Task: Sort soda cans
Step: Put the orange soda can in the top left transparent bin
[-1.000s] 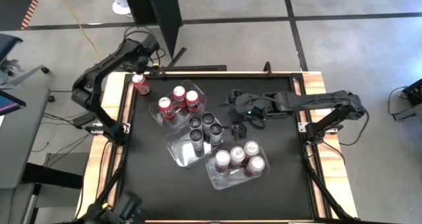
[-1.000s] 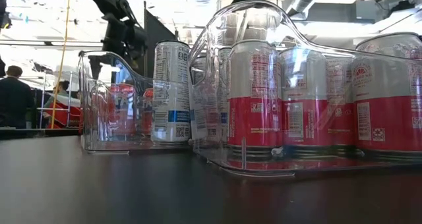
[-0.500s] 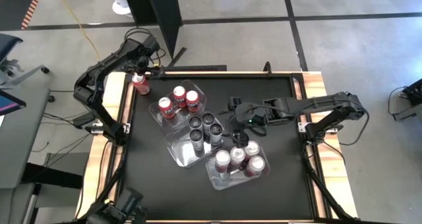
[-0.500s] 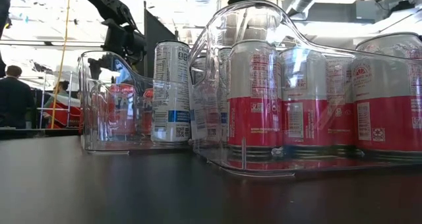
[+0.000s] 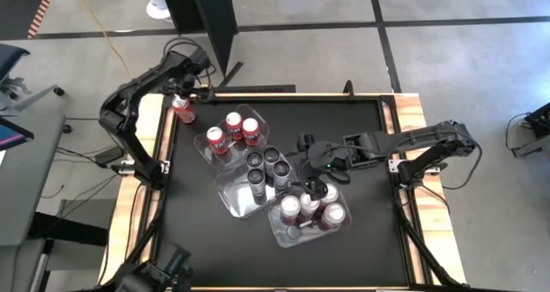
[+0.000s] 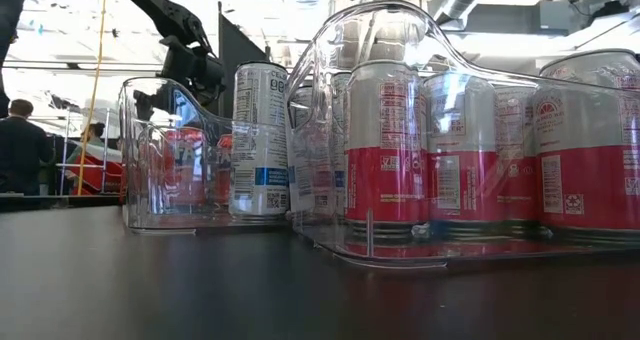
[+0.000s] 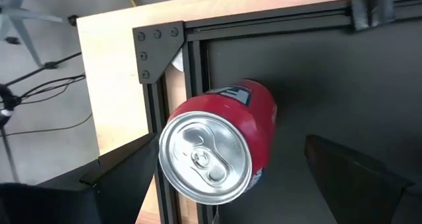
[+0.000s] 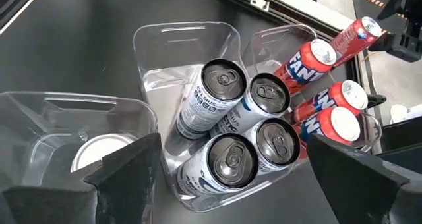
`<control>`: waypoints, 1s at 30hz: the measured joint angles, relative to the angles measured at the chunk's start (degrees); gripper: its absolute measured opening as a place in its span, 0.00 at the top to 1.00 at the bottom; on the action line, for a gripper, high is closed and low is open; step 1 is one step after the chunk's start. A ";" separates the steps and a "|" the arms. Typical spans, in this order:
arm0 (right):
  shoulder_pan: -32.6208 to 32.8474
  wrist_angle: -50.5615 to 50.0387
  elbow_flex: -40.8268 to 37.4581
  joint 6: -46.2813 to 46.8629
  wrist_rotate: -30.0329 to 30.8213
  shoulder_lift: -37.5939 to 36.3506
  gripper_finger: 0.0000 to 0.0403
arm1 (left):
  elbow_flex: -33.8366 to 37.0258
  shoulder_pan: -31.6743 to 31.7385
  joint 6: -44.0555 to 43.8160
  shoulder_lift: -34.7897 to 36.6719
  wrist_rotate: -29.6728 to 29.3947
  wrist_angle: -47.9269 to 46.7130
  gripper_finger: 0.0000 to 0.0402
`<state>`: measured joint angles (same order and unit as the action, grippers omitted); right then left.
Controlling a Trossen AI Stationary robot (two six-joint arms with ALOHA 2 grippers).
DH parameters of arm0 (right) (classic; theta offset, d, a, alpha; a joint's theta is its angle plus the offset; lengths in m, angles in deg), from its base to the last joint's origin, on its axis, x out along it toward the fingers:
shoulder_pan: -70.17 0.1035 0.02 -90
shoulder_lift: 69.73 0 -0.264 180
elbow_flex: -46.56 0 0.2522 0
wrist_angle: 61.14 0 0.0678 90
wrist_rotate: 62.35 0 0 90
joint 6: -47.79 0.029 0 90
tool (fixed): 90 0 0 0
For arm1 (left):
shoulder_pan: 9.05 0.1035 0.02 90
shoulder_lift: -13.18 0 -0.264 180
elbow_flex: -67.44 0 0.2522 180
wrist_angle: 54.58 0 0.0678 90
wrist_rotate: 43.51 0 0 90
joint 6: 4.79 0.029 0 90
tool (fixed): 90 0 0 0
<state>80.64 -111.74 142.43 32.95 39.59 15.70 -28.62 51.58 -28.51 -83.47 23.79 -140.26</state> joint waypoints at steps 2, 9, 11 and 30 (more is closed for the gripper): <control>0.23 0.01 0.00 0.25 0.17 0.00 0.01 | 0.00 -0.07 -0.30 -0.81 -0.15 -0.21 0.06; 0.42 -0.51 0.00 0.40 0.20 0.00 0.01 | -0.02 -0.07 -0.33 -0.95 -0.35 0.02 0.06; 0.42 -0.50 0.00 0.40 0.20 0.00 0.01 | -0.02 -0.07 -0.33 -0.95 -0.35 0.06 0.06; 0.40 0.19 0.00 0.85 0.17 0.02 0.01 | 1.33 0.13 2.78 -0.97 -0.09 2.61 0.08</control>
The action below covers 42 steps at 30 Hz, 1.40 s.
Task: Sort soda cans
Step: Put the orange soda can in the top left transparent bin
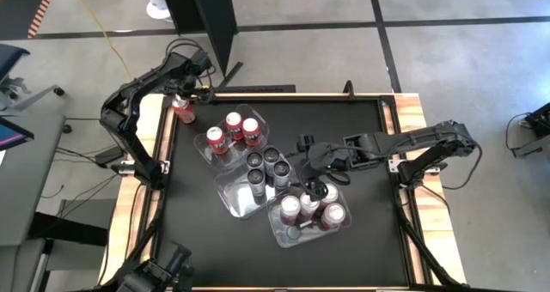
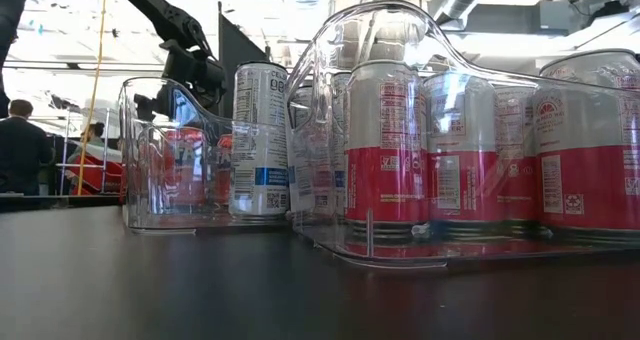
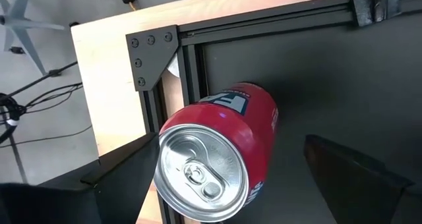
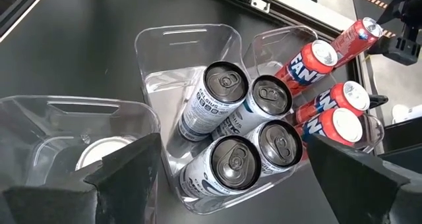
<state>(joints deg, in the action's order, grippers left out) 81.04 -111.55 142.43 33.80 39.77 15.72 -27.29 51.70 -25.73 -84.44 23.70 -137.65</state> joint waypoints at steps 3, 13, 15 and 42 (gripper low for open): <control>0.00 0.47 0.00 -0.01 0.00 0.00 0.01 | 0.02 -0.01 0.43 0.00 0.03 -0.02 0.09; 0.00 0.73 0.00 -0.47 -0.02 0.02 0.01 | 0.18 0.00 3.62 0.04 1.58 -0.68 0.10; 0.00 0.73 0.00 -0.47 -0.02 0.04 0.01 | 0.22 -0.03 4.88 0.12 1.60 -0.82 0.11; -0.13 2.00 0.00 -3.53 -0.20 0.09 0.01 | -10.74 -1.76 9.94 -6.45 -2.97 -14.07 0.12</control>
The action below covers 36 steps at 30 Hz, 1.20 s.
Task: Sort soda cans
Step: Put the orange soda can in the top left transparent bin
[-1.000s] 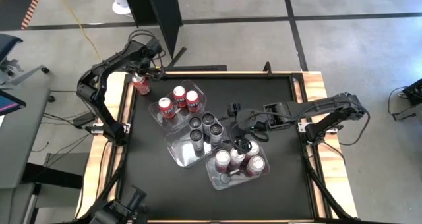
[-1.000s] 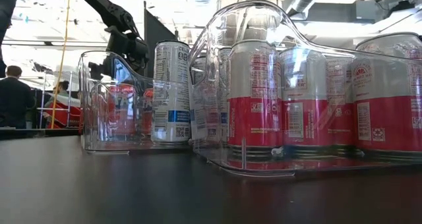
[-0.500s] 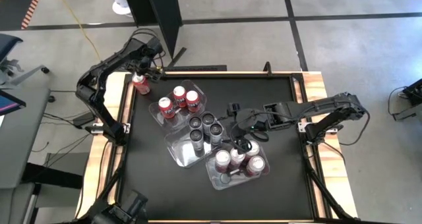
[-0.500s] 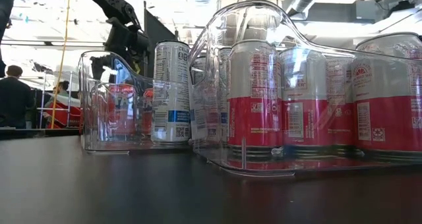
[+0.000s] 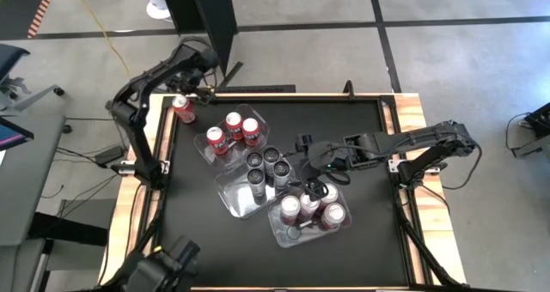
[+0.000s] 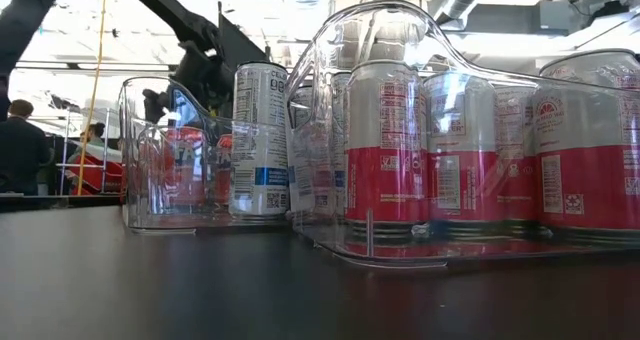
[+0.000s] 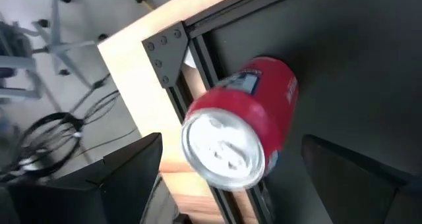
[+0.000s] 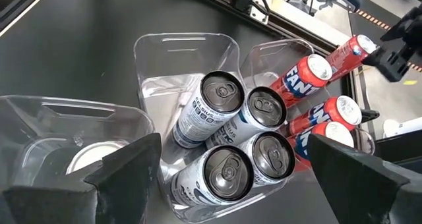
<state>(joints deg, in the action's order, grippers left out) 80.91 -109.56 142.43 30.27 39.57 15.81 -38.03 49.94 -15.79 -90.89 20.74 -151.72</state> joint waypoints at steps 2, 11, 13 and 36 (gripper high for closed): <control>0.00 -0.05 0.00 0.02 -0.04 0.04 0.01 | -0.64 0.17 0.01 -2.35 -0.54 -0.51 0.12; 0.00 -0.44 0.00 -0.13 -0.02 0.07 0.01 | -1.83 1.50 2.01 -7.90 0.20 -1.66 0.12; 0.00 -0.46 0.00 -0.13 -0.02 0.07 0.01 | -1.98 1.57 1.95 -8.81 0.60 -2.06 0.12; 0.00 -0.48 0.00 0.15 0.00 0.07 0.01 | -1.98 2.79 2.84 -12.20 4.80 -6.29 0.12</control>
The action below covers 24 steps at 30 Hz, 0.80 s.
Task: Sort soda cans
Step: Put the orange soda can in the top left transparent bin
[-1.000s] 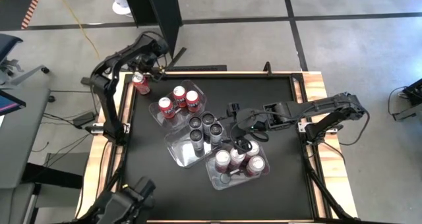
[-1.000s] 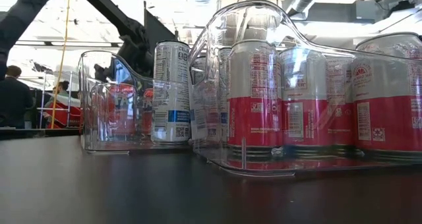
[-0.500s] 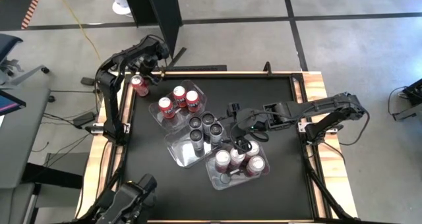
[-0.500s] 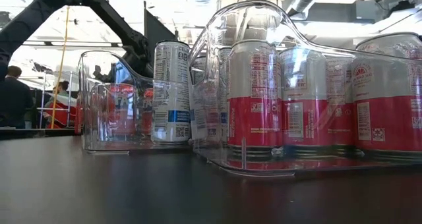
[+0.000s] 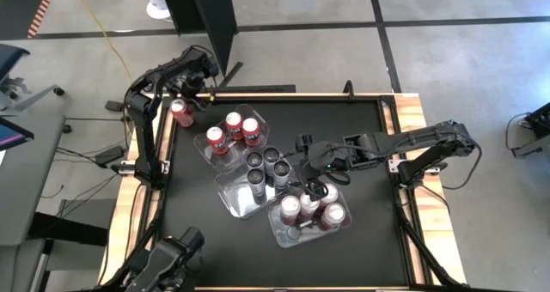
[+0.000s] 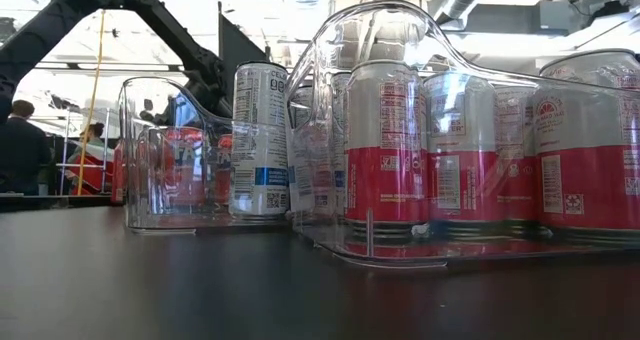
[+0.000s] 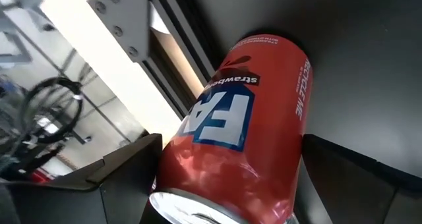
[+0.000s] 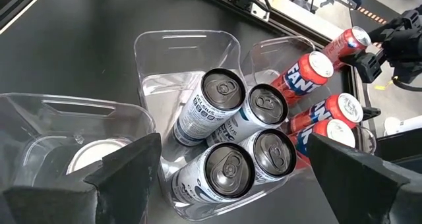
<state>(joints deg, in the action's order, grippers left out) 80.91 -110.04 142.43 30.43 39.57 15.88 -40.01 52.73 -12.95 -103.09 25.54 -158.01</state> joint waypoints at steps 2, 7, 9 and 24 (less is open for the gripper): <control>0.00 -0.02 0.00 0.15 0.00 0.00 0.01 | 0.07 0.07 0.22 -0.06 1.35 -0.24 0.12; 0.00 -0.25 0.00 0.23 0.02 0.00 0.01 | 0.22 0.02 0.22 -0.22 4.56 0.16 0.12; 0.00 -0.63 0.00 0.35 0.03 0.00 0.01 | 0.26 0.00 0.28 -0.33 5.25 0.01 0.12; 0.00 -0.44 0.00 0.37 0.22 0.00 0.01 | 1.18 0.61 0.81 -0.09 7.55 -0.28 0.12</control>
<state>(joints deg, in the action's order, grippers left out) 80.91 -110.48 142.43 30.80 39.79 15.88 -38.83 53.35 -12.14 -103.17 33.09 -158.29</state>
